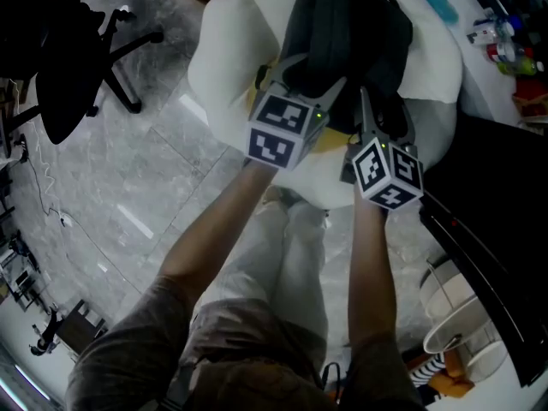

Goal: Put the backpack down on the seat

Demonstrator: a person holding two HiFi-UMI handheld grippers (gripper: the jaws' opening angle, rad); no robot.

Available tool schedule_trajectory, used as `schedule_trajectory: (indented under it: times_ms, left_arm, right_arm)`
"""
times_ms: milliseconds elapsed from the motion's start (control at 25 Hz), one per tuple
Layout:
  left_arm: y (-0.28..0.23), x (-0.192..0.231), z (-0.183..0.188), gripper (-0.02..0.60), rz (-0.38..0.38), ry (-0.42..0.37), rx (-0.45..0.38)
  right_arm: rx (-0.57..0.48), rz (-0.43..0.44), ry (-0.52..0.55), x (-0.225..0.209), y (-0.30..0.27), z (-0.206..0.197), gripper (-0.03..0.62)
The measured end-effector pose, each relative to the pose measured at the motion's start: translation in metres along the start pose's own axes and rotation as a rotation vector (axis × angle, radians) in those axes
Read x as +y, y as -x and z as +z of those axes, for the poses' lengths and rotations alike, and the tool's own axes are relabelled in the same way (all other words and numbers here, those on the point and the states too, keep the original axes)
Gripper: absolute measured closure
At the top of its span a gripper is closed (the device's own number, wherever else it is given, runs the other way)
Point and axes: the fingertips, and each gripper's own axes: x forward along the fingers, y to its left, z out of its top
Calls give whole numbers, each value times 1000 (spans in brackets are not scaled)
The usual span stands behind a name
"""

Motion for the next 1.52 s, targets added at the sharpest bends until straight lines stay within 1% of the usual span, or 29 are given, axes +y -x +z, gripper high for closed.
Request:
schedule_trajectory:
  times_ms: [160, 280, 360, 400, 440, 520, 560, 640, 680, 720, 840, 960, 1040, 1160, 1280, 1520]
  left_arm:
    - [10, 4, 2, 324, 26, 7, 1]
    - [18, -1, 6, 324, 20, 13, 3]
    - [23, -7, 10, 328, 12, 18, 2]
    - [26, -9, 13, 359, 8, 19, 2]
    - [29, -12, 16, 376, 6, 19, 2]
    - [37, -16, 22, 443, 7, 19, 0]
    - [42, -18, 26, 470, 7, 24, -3]
    - [50, -24, 32, 520, 2, 47, -7]
    - [55, -27, 35, 565, -2, 60, -6]
    - [59, -31, 38, 580, -4, 69, -4]
    - [76, -43, 49, 580, 2, 80, 15]
    - [100, -52, 65, 580, 10, 130, 29]
    - [118, -58, 77, 581, 16, 147, 31]
    - [143, -68, 94, 581, 31, 142, 36]
    - [166, -84, 110, 581, 29, 133, 32]
    - [206, -113, 138, 581, 5, 116, 19]
  right_arm:
    - [9, 24, -12, 9, 7, -1, 321]
    - [12, 39, -25, 18, 14, 1, 321]
    - [14, 74, -45, 27, 19, 5, 378]
    - [15, 89, -53, 31, 21, 7, 401]
    - [16, 98, -57, 35, 23, 9, 418]
    - [19, 106, -56, 42, 29, 14, 424]
    - [18, 110, -55, 46, 32, 19, 437]
    - [11, 123, -51, 55, 41, 29, 546]
    - [9, 132, -52, 60, 46, 34, 594]
    - [10, 140, -53, 64, 51, 38, 592]
    - [27, 147, -57, 75, 71, 50, 592]
    - [38, 138, -67, 81, 97, 69, 592]
    - [32, 137, -86, 86, 113, 83, 592]
    - [29, 153, -103, 97, 134, 101, 592]
    - [25, 190, -103, 112, 156, 117, 594]
    - [34, 286, -50, 146, 198, 144, 594]
